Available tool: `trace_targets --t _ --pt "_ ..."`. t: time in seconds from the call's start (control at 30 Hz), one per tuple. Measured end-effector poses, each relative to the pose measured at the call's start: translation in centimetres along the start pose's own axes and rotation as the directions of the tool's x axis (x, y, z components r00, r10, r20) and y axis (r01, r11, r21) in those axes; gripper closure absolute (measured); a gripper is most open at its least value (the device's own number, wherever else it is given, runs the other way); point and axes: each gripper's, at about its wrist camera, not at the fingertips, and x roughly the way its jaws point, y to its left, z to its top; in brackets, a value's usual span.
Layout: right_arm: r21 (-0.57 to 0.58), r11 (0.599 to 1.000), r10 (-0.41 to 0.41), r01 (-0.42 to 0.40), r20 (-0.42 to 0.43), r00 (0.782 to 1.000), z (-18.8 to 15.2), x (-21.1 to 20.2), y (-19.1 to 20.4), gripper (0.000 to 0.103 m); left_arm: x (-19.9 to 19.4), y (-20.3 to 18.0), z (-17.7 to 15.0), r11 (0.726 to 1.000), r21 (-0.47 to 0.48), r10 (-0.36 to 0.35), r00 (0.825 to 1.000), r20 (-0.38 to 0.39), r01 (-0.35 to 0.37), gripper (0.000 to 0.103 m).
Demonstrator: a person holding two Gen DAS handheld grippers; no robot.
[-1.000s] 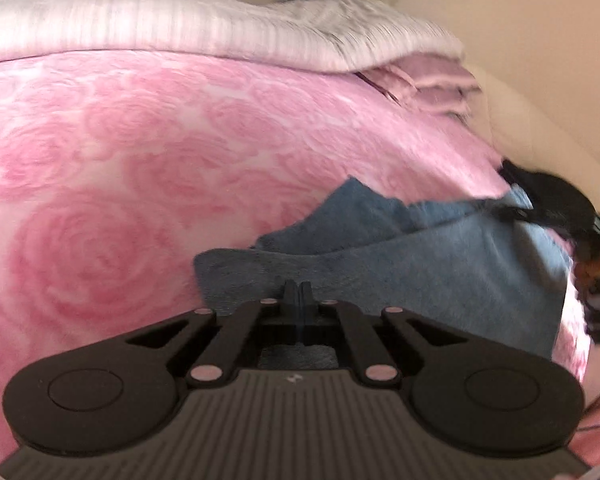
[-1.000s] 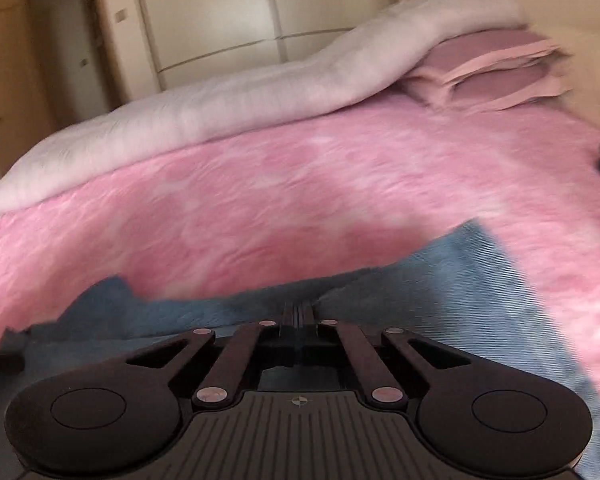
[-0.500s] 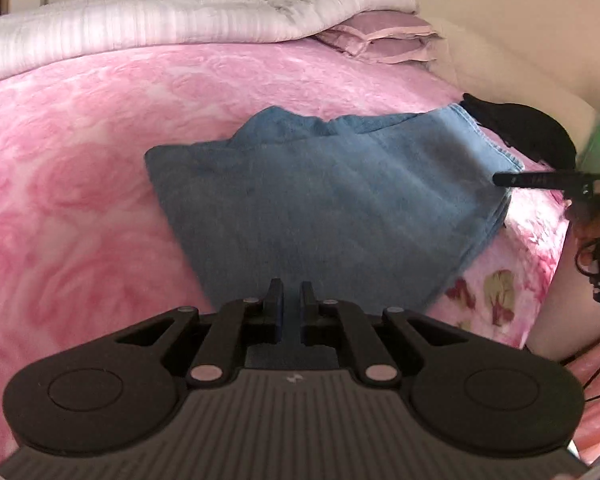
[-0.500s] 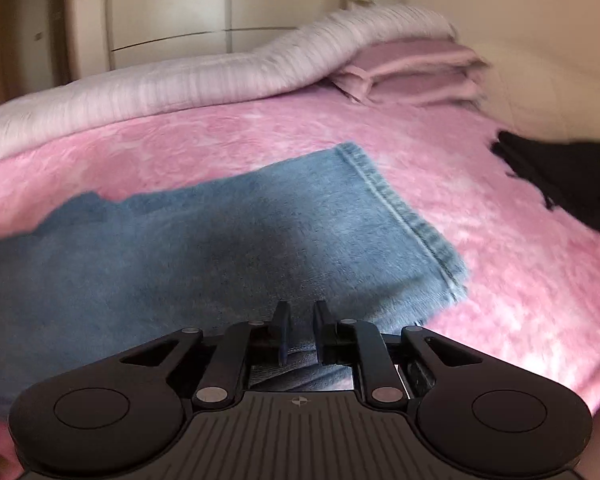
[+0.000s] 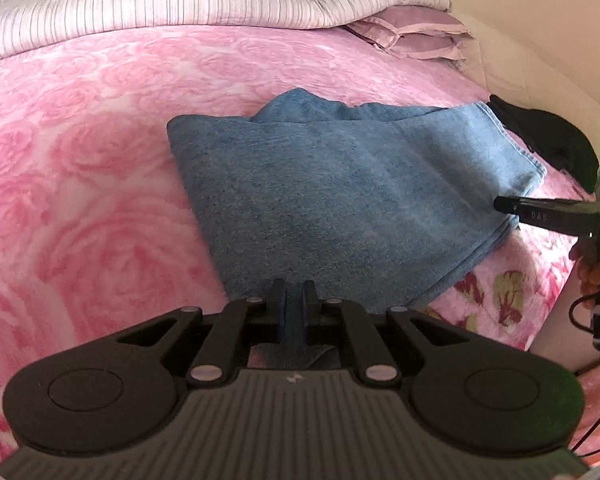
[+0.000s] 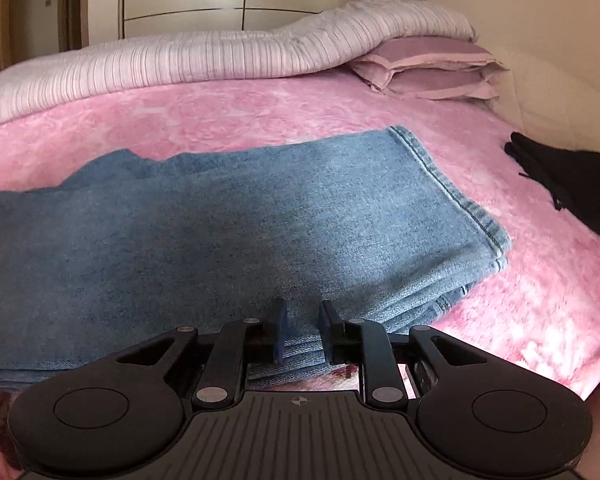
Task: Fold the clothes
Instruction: 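Open both grippers and withdraw them from the folded jeans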
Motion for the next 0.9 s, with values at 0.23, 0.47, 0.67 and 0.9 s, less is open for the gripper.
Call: trace_targets --t 0.23,0.47,0.67,0.9 --pt "0.005 1.0 -0.022 0.022 0.01 1.0 -0.3 0.3 0.2 0.082 0.0 0.0 0.0 1.0 -0.005 0.003 1.0 0.0 -0.003 0.095" --pt "-0.028 0.999 -0.035 0.036 0.055 0.998 -1.1 0.4 0.4 0.082 0.1 -0.6 -0.6 0.999 0.039 0.028 0.999 0.021 -0.029 0.095" --pt "-0.14 0.982 -0.116 0.13 0.103 0.988 -2.0 0.5 2.5 0.082 0.0 -1.2 0.0 0.996 0.049 0.077 0.997 0.001 -0.077 0.095" --pt "0.144 0.985 0.095 -0.092 -0.016 0.995 -1.5 -6.5 2.5 0.049 -5.3 -2.4 -0.1 0.975 0.03 0.224 0.973 -0.049 -0.222 0.073"
